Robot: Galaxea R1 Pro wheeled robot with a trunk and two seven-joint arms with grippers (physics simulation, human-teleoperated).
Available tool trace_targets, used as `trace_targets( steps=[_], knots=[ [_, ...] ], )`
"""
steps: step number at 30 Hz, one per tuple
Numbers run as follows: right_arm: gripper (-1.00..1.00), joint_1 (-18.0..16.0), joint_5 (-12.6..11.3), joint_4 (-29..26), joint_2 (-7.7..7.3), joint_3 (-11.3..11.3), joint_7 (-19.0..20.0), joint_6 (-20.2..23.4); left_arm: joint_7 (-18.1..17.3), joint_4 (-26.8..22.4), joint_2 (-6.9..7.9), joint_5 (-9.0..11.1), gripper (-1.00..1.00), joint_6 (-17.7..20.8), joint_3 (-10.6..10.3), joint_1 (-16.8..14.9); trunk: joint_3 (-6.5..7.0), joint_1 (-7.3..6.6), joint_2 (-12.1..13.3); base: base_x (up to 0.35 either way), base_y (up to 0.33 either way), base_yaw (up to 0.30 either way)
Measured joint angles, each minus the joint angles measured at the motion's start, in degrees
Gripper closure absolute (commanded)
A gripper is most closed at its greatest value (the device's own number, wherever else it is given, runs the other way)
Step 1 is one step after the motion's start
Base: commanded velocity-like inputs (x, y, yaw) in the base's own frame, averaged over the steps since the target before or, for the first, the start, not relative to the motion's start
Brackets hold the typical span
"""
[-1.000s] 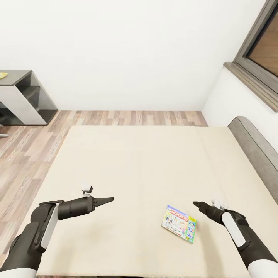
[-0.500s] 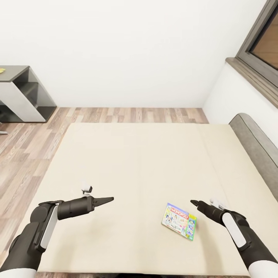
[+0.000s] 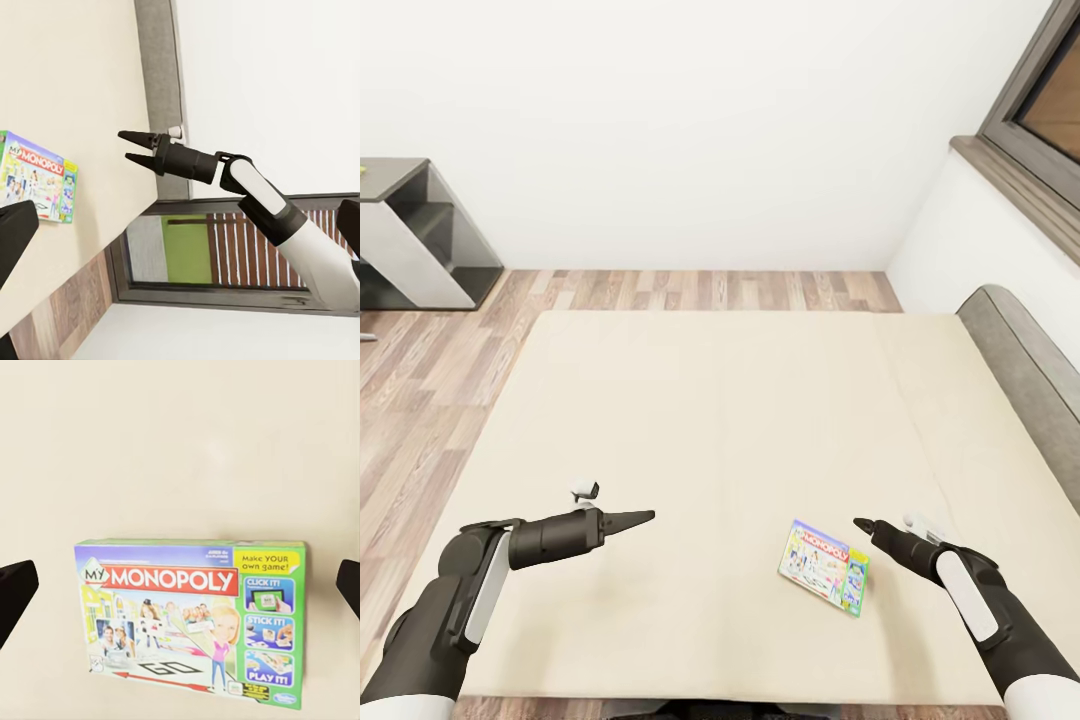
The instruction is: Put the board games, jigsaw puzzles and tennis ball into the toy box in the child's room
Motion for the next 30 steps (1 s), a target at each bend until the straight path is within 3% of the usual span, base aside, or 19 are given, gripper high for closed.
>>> trace_targets(
  steps=[23, 30],
  knots=[
    [-1.0, 0.0, 0.0, 0.0, -0.01, 0.0, 0.1, 0.1, -1.2, -1.1, 0.24, 0.3, -1.0, -0.2, 0.3, 0.0, -2.18, 0.0, 0.0, 0.0, 0.0, 0.0],
    [-1.0, 0.1, -0.2, -0.1, -1.66, 0.0, 0.3, 0.1, -4.4, -4.2, 0.34, 0.3, -1.0, -0.3, 1.8, 0.1, -2.84, 0.0, 0.0, 0.0, 0.0, 0.0]
  ],
)
